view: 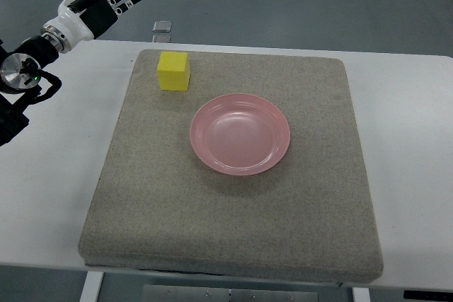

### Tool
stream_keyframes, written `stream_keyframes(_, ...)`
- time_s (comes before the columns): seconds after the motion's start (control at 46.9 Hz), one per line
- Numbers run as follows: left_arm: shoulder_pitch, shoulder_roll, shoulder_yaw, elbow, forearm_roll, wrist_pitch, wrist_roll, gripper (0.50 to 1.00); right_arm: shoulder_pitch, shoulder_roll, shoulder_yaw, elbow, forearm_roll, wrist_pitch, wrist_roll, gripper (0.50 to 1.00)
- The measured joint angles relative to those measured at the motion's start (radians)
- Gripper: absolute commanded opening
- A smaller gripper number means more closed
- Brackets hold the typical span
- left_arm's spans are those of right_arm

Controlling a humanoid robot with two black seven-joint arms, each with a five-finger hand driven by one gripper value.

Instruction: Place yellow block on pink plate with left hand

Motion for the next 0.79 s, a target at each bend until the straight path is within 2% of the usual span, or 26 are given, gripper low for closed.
stream_keyframes(0.534, -0.017, 0.0, -0.002, -0.001, -0.004, -0.001, 0.003, 0.996, 0.0, 0.0, 0.0, 0.0, 0.0, 0.0, 0.0, 0.924)
stream_keyframes(0.79, -0.016, 0.013, 0.0, 0.008, 0.009, -0.098, -0.005, 0.996, 0.0, 0.0, 0.0, 0.0, 0.0, 0.0, 0.0, 0.924)
